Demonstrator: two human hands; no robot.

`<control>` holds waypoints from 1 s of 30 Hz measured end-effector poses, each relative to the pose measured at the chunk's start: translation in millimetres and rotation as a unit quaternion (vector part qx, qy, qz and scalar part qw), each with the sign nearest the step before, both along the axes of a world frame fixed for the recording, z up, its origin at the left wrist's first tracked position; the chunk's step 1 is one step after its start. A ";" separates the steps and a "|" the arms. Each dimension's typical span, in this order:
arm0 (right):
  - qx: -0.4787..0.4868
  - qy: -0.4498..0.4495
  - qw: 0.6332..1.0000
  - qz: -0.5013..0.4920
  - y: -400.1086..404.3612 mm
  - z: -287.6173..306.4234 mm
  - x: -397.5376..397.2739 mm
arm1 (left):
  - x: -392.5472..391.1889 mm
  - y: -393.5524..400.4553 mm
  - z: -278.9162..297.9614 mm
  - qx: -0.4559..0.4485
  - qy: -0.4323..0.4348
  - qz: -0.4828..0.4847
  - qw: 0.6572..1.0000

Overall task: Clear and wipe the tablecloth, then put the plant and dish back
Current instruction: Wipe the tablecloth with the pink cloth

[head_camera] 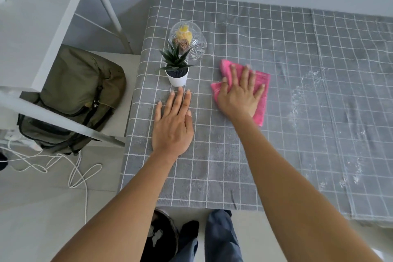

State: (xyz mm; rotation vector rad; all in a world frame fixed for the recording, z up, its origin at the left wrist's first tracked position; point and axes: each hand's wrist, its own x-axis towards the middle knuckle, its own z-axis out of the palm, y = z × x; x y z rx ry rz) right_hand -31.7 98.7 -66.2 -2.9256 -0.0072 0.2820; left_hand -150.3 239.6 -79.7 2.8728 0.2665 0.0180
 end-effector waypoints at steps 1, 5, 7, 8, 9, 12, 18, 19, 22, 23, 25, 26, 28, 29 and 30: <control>0.001 -0.003 0.999 0.041 8.9 -0.2 -8.4 | -0.1 -0.1 -0.6 0.001 -0.003 0.001 1.000; 0.041 -0.009 0.985 0.168 8.5 0.7 -30.0 | 0.4 -0.3 -0.8 0.004 -0.008 -0.004 1.000; 0.041 -0.018 0.981 0.189 -11.3 0.9 -31.1 | 0.7 0.3 -0.4 0.003 -0.002 -0.006 1.000; 0.039 -0.020 0.982 0.181 -23.2 0.6 -30.3 | 0.8 1.1 0.0 0.002 0.000 -0.006 1.000; 0.034 -0.018 0.986 0.164 -35.3 0.1 -29.4 | 0.6 1.8 0.3 0.002 0.001 -0.006 1.000; 0.016 -0.009 0.996 0.086 -64.6 -0.7 -29.4 | 0.5 2.2 0.2 0.004 0.000 -0.007 1.000; 0.015 -0.005 1.000 -0.020 -41.7 -1.1 -48.7 | 0.1 2.2 -2.5 0.013 -0.007 -0.006 1.000; 0.012 -0.006 1.000 0.000 -34.1 -0.7 -56.5 | 0.1 2.1 -2.7 0.012 -0.008 -0.004 1.000; 0.017 -0.014 0.996 0.085 -19.6 -0.2 -80.4 | 0.4 1.6 -2.0 0.008 -0.007 -0.004 1.000; 0.021 -0.017 0.993 0.114 -20.3 -0.5 -84.5 | 0.8 1.3 -1.8 0.007 -0.008 -0.006 1.000; 0.024 -0.021 0.985 0.169 -31.8 -0.4 -86.1 | 1.1 1.3 -1.7 0.007 -0.012 -0.008 1.000; 0.020 -0.022 0.982 0.185 -41.5 -0.1 -84.2 | 1.2 2.0 -2.0 0.008 -0.012 -0.008 1.000; 0.006 -0.019 0.986 0.163 -65.0 -0.8 -80.1 | 0.9 2.6 -2.2 0.008 -0.009 -0.006 1.000; 0.003 -0.015 0.992 0.128 -74.9 -1.2 -79.3 | 0.6 3.0 -2.4 0.008 -0.007 -0.006 1.000; 0.006 -0.010 0.996 0.088 -82.0 -1.4 -79.9 | 0.6 3.0 -2.0 0.007 -0.005 -0.007 1.000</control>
